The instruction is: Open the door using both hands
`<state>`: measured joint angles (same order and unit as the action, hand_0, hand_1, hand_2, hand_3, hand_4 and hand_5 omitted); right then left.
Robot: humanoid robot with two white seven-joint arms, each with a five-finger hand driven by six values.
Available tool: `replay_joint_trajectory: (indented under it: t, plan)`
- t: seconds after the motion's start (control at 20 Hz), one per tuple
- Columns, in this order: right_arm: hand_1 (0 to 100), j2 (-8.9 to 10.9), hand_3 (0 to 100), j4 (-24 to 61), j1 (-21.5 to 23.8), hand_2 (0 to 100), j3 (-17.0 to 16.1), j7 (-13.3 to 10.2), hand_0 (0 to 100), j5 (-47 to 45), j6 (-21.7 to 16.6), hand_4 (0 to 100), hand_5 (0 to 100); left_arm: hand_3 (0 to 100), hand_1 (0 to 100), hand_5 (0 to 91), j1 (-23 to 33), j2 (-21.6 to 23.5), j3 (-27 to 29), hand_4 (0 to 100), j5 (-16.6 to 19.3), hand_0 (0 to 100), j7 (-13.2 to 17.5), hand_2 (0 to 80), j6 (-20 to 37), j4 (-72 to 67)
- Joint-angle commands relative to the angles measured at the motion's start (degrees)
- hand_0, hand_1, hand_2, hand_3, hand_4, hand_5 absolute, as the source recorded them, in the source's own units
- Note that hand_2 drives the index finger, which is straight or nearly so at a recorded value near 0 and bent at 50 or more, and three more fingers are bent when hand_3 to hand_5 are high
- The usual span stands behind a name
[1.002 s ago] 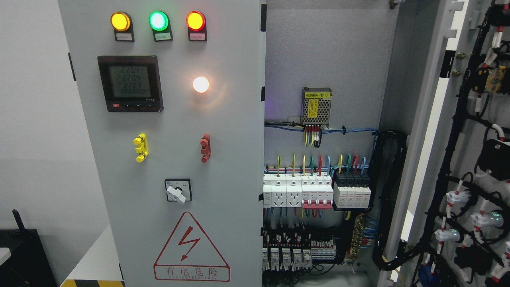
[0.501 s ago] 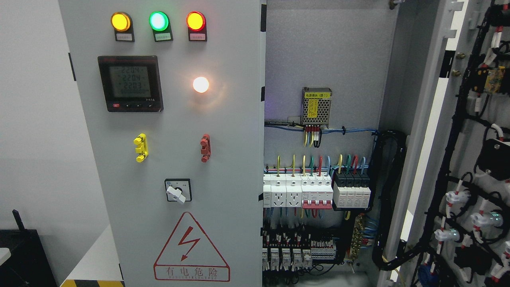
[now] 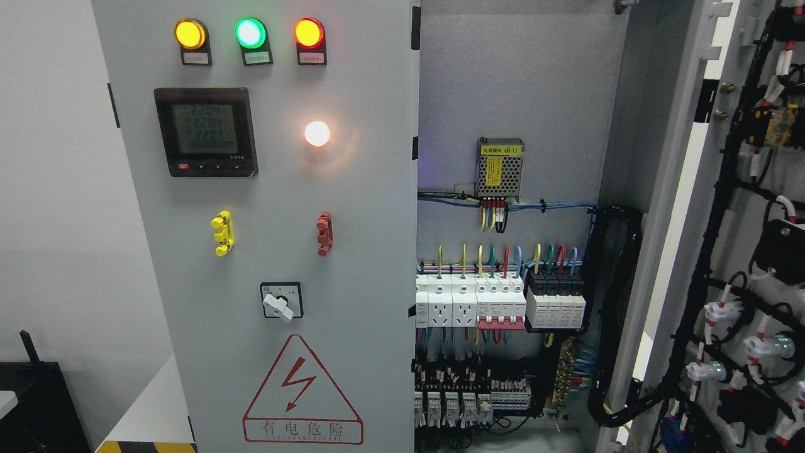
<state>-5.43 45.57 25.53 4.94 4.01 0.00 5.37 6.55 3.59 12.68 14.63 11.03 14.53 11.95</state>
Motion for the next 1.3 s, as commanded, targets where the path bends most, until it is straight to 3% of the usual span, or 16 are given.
replay_joint_trajectory:
  t: [0.0, 0.2, 0.45, 0.65, 0.75, 0.9, 1.05, 1.25]
  plan:
    - [39, 2.44, 0, 33.16, 10.05, 0, 3.05, -0.14, 12, -0.53, -1.84, 0, 0, 0, 39, 0.0, -1.90, -4.46, -5.38, 0, 0.14, 12, -2.85, 0.0, -2.84, -14.85]
    - [39, 4.11, 0, 43.79, 16.38, 0, 4.28, -0.05, 12, -0.62, -10.79, 0, 0, 0, 39, 0.0, -2.42, -4.81, -7.22, 0, 0.23, 12, -2.95, 0.0, -8.63, -14.85]
    - [39, 8.85, 0, 56.19, 23.77, 0, 9.03, -0.05, 12, -0.70, -22.57, 0, 0, 0, 39, 0.0, -2.42, -4.73, -6.70, 0, -0.56, 12, -3.30, 0.0, -9.00, -14.23]
    - [39, 8.94, 0, 60.51, 24.75, 0, 11.40, -0.05, 12, -0.70, -32.94, 0, 0, 0, 39, 0.0, -2.42, -4.73, -7.05, 0, -3.90, 12, -3.30, 0.0, -8.91, -13.27]
    - [39, 9.55, 0, 61.22, 24.05, 0, 13.24, -0.05, 12, -0.70, -40.40, 0, 0, 0, 39, 0.0, -2.42, -4.73, -7.05, 0, -4.78, 12, -3.30, 0.0, -8.82, -13.00]
    - [39, 10.00, 0, 62.62, 20.98, 0, 15.53, -0.05, 12, -0.70, -46.23, 0, 0, 0, 39, 0.0, -2.42, -4.73, -7.05, 0, -7.06, 12, -3.30, 0.0, -7.60, -12.39]
    - [39, 9.82, 0, 65.08, 16.15, 0, 15.63, -0.05, 12, -0.70, -46.77, 0, 0, 0, 39, 0.0, -2.42, -4.64, -6.79, 0, -7.25, 12, -3.30, 0.0, -7.15, -11.68]
    - [39, 9.03, 0, 65.44, 6.22, 0, 15.54, -0.05, 12, -0.53, -45.63, 0, 0, 0, 39, 0.0, -2.51, -4.55, -6.44, 0, -7.25, 12, -2.77, 0.0, -6.62, -10.98]
